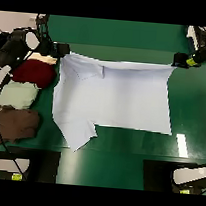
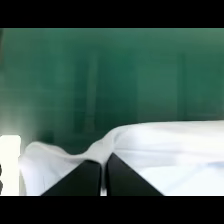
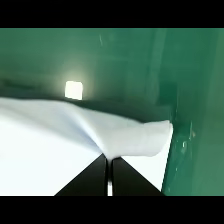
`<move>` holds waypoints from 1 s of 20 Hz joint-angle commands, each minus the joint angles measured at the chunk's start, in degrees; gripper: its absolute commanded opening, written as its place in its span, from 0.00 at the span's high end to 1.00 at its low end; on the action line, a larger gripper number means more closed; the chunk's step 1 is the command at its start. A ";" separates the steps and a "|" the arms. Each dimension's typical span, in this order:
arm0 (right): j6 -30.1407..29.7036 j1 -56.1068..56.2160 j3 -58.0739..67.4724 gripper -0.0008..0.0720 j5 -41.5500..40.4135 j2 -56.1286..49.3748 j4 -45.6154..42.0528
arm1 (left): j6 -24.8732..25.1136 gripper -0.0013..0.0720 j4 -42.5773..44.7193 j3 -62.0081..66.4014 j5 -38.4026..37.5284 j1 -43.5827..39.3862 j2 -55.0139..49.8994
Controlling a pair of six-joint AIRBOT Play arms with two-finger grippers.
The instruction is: Fold the shirts.
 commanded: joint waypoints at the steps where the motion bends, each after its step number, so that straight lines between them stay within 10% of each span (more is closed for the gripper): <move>1: -0.22 -0.04 4.26 0.97 -0.85 -4.00 -0.20 | 5.79 0.95 -3.74 0.00 0.90 1.79 -2.05; 6: -0.61 0.22 -0.55 0.97 4.31 -2.86 -0.04 | 10.05 0.95 -3.34 -2.75 -13.25 3.69 -2.08; 13: -0.57 3.91 -14.51 0.96 1.46 -2.01 0.04 | 9.86 0.94 -3.96 -11.91 -9.14 4.11 -2.25; 15: -0.59 4.44 -14.60 0.48 3.08 -1.99 0.00 | 9.79 0.22 -3.74 -11.93 -11.80 4.20 -2.08; 20: -0.63 1.29 -14.91 0.44 10.38 4.55 -0.22 | 9.64 0.24 -1.95 -14.34 -24.94 8.02 5.55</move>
